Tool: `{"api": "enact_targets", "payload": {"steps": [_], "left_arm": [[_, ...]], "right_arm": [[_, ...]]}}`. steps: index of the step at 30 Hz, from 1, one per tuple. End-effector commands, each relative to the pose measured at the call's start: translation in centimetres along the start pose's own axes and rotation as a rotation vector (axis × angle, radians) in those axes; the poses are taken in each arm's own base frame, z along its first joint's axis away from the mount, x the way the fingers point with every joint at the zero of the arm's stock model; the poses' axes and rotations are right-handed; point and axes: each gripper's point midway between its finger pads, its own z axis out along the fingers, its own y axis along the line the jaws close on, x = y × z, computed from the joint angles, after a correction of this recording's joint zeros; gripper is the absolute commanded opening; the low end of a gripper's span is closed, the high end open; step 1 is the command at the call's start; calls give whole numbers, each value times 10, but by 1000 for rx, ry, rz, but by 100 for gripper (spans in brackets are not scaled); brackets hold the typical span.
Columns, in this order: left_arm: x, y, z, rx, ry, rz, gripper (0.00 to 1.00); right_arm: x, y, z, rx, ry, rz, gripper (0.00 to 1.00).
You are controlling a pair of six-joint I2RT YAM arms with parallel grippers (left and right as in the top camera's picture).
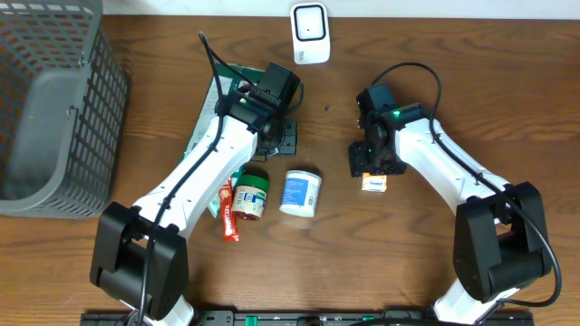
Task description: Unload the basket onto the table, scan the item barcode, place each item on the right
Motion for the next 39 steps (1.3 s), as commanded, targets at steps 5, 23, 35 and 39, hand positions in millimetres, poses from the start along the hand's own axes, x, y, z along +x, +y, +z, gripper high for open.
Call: {"api": "enact_targets", "payload": {"steps": [5, 23, 35, 39], "left_arm": [[-1, 4, 0, -14, -3, 5, 52], [-1, 4, 0, -14, -2, 4, 52], [0, 4, 0, -14, -2, 5, 52], [0, 4, 0, -14, -2, 5, 52]], "right_arm": [[6, -2, 6, 21, 6, 54, 62], [5, 0, 6, 225, -100, 50, 51], [12, -1, 28, 294, -182, 41, 40], [11, -4, 28, 309, -193, 43, 15]]}}
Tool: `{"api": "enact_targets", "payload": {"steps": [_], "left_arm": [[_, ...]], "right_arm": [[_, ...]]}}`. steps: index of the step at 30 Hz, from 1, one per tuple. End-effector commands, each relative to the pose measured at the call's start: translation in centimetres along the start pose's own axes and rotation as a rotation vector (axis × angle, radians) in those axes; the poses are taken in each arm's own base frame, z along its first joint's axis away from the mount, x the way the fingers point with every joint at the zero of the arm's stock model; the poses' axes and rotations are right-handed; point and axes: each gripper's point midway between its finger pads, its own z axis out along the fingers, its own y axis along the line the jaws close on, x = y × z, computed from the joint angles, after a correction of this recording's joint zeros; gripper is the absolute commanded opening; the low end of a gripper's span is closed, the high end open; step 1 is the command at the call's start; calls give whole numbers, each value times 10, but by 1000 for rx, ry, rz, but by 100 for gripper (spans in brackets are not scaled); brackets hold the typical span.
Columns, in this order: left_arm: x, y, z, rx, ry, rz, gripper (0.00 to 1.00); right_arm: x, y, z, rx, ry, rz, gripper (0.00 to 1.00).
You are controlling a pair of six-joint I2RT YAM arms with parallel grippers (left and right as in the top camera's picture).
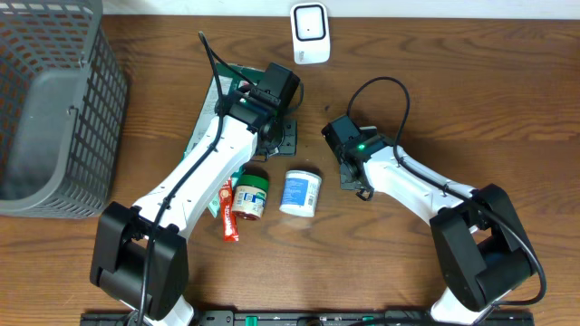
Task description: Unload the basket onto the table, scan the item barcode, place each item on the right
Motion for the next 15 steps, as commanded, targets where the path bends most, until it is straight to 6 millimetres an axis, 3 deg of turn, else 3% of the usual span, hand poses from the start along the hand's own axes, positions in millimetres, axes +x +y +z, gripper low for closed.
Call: {"api": "enact_targets", "payload": {"steps": [1, 3, 5, 7, 12, 15], "left_arm": [[0, 4, 0, -14, -2, 5, 52], [0, 4, 0, -14, -2, 5, 52], [0, 4, 0, -14, -2, 5, 52], [0, 4, 0, -14, -2, 5, 52], [0, 4, 0, -15, 0, 5, 52], [3, 5, 0, -20, 11, 5, 52]], "right_arm": [[1, -3, 2, 17, -9, 9, 15], [0, -3, 1, 16, -9, 9, 13], [-4, -2, -7, 2, -17, 16, 1], [-10, 2, -19, -44, -25, 9, 1], [-28, 11, -69, -256, -81, 28, 1], [-33, 3, -106, -478, -78, 71, 1]]}}
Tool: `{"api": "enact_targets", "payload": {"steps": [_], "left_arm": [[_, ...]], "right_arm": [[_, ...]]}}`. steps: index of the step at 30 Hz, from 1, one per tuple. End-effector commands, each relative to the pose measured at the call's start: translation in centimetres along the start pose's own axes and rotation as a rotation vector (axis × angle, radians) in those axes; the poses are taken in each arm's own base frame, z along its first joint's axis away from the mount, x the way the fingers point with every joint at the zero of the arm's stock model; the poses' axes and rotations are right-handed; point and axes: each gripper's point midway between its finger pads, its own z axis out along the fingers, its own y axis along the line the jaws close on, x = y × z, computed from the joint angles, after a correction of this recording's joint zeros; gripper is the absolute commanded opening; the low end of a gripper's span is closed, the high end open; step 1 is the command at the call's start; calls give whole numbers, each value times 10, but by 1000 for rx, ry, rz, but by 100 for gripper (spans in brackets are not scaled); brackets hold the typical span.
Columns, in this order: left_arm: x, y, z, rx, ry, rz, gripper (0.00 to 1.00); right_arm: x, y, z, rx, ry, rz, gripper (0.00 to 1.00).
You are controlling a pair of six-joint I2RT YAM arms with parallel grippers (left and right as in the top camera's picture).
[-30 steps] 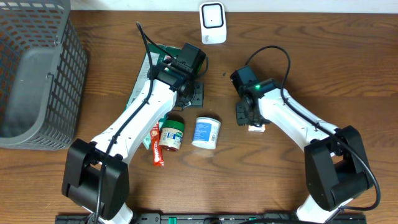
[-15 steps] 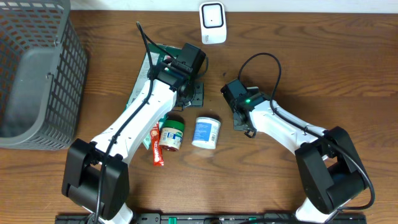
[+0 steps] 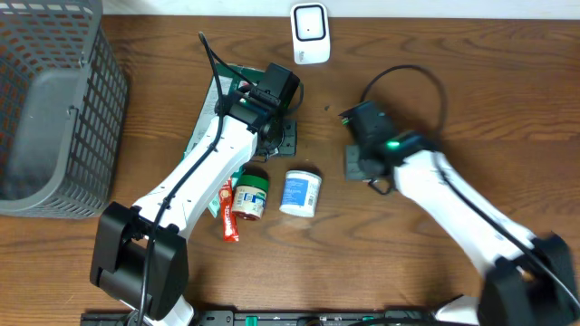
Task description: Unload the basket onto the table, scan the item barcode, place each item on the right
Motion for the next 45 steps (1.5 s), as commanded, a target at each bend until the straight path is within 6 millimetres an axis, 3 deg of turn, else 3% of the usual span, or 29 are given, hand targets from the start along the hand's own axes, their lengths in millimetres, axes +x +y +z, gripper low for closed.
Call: {"api": "enact_targets", "payload": {"steps": [1, 6, 14, 21, 31, 45], "left_arm": [[1, 5, 0, -17, 3, 4, 52], [1, 5, 0, -17, 3, 4, 52], [1, 5, 0, -17, 3, 4, 52], [1, 5, 0, -16, 2, 4, 52], [0, 4, 0, -16, 2, 4, 52], [0, 4, 0, -15, -1, 4, 52]], "right_arm": [[-10, 14, -33, -266, 16, 7, 1], [-4, 22, -42, -543, 87, -28, 1], [3, -2, -40, -915, 25, 47, 1], [15, -19, -28, -1111, -118, 101, 1], [37, -24, 1, -1043, -114, 129, 1], [52, -30, 41, -992, -27, 195, 3]]}}
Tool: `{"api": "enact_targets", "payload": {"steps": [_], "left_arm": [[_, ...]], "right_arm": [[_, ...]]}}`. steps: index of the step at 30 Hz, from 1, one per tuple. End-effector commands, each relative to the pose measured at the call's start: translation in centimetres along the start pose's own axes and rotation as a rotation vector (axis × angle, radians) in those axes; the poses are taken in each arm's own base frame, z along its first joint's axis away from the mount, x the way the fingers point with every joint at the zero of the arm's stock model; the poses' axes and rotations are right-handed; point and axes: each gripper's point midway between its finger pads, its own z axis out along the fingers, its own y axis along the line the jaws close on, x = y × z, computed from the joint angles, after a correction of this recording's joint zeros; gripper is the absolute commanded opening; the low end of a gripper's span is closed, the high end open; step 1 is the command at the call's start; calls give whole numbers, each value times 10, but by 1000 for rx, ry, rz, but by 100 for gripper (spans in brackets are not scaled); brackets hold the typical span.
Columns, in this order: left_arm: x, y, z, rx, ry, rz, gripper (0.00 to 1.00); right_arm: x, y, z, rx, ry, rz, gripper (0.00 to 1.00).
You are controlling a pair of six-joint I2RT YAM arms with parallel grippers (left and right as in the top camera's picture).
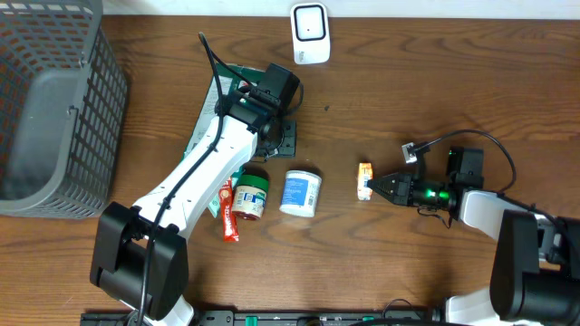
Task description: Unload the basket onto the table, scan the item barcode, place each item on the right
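The white scanner stands at the table's back edge. A small orange-and-white box is right of centre, turned narrow side up. My right gripper lies low and points left. Its tapered fingers close onto the box's right side. My left gripper points down near the green packet. Its fingers are dark against the wood, so their state is unclear.
A white jar, a green-lidded jar and a red packet lie in front of the left arm. A grey wire basket fills the left edge. The right arm's cable loops over the table.
The right arm has drawn back to the right edge, and its gripper now points left instead of down. The small box shows again, narrow side up, at the fingertips. The left arm is unchanged.
The right gripper first hung over the small box, which lay flat right of centre. At the two following moments it stood further left and hid the box. Now the arm is folded back with the box at its fingertips. The left arm stayed still throughout.
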Motion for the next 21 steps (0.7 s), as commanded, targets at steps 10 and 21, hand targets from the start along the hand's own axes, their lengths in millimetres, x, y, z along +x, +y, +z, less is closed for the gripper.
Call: {"api": "enact_targets", "payload": {"steps": [10, 21], "left_arm": [[-1, 4, 0, -12, -6, 4, 52], [-4, 2, -1, -8, -17, 5, 52]], "right_arm": [[5, -5, 2, -30, 9, 43, 45], [-16, -2, -6, 41, -36, 101, 62]]}}
